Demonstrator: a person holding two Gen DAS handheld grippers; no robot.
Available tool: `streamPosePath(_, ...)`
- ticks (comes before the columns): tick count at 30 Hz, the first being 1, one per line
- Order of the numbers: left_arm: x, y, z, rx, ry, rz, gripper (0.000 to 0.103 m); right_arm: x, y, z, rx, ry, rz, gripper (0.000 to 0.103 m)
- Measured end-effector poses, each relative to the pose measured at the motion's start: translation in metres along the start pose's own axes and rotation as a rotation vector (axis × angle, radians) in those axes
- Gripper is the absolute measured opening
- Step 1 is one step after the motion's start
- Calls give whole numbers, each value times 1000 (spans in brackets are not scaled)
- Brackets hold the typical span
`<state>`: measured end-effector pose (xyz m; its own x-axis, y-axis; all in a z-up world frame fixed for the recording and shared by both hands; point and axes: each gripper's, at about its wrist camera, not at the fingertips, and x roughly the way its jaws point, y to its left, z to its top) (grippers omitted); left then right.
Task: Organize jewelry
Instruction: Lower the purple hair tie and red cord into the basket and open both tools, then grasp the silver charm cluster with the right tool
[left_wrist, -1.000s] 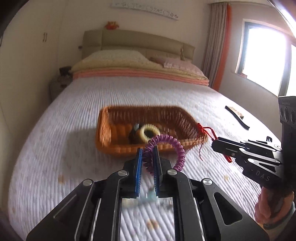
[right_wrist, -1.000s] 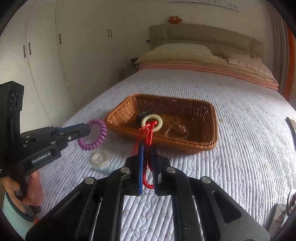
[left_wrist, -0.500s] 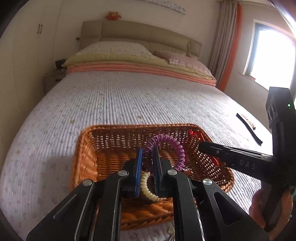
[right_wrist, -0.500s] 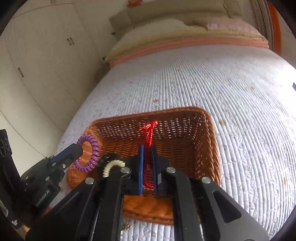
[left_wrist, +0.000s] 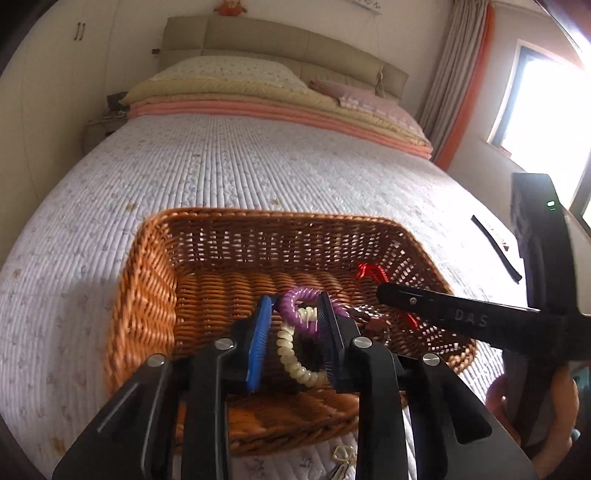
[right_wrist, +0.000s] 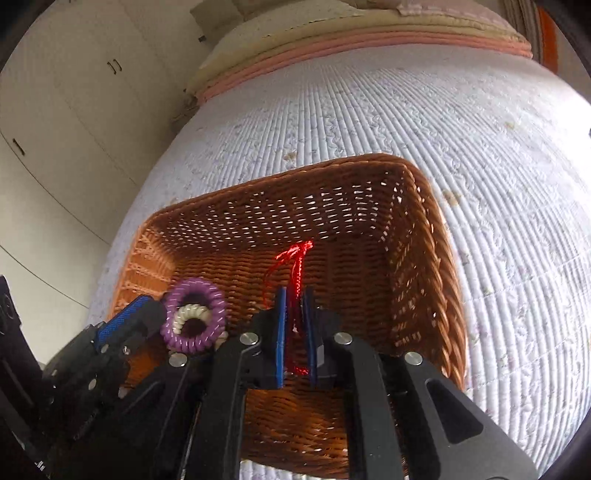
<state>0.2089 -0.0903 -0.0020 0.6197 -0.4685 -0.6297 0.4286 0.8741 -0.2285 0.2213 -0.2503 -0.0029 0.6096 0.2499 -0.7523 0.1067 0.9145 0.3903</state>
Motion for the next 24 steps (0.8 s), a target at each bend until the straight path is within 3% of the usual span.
streamPosePath(1,-8,0,-1,3,-12,-12,30,-4,0,0,2,-5,1,14)
streamPosePath(3,-24,3,-3,-1,-34,-43,41,-11,1,-4,-8,-27,6,42)
streamPosePath(5,-43,9,-7,-5,-59,-61,44,-20,2,-8,-14,-49,7,55)
streamPosePath(10,-75,26,-21,10,-75,-20,44,-46,12,-21,-51,-71,18,55)
streamPosePath(18,-105,50,-65,-5,-52,-67,44,-85,47,-86,-177,-98,78,55)
streamPosePath(24,-112,44,-98,54,-7,-93,41,-94,63,-131,-263,-110,50,55)
